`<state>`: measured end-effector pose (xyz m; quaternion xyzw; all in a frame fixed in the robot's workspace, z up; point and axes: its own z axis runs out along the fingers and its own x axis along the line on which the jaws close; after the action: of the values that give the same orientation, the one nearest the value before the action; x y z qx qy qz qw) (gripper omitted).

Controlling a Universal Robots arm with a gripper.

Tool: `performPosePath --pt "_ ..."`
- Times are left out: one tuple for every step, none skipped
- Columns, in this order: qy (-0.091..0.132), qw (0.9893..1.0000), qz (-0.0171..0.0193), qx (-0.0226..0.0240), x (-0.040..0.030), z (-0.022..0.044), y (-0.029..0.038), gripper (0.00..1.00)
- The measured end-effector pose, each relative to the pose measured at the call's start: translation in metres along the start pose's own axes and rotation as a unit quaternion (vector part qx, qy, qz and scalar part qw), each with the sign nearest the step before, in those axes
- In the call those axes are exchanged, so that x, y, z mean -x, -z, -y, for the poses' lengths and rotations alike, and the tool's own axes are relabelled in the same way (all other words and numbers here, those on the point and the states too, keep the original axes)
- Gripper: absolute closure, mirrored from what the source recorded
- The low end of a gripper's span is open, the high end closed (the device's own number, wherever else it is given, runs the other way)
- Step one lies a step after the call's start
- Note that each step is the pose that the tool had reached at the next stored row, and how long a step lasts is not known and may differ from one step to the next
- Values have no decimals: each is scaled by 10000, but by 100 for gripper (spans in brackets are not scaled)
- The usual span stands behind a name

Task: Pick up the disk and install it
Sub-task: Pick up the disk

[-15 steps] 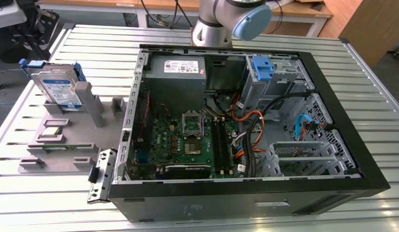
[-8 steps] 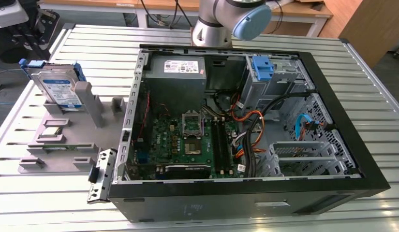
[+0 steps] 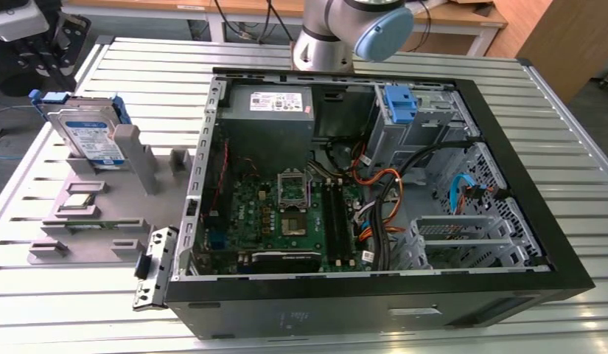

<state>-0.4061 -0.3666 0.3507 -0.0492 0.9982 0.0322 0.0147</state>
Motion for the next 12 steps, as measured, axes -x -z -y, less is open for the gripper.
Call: performPosePath --pt "39 10000 -2 3 0 0 0 90" --pt "75 10000 -4 5 0 0 0 90" --pt "108 9999 -5 7 0 0 0 90" --pt "136 9999 -6 9 0 0 0 90" --pt "161 9999 -6 10 0 0 0 90" --pt "186 9998 -7 11 0 0 0 90" --pt "210 9998 -7 12 0 0 0 90" --pt "229 9997 -7 13 0 0 0 90" --pt "238 9997 -7 13 0 0 0 90" --pt "238 9997 -7 13 0 0 0 90" --pt "240 9997 -8 13 0 0 0 90" --pt "241 9997 -8 13 0 0 0 90"
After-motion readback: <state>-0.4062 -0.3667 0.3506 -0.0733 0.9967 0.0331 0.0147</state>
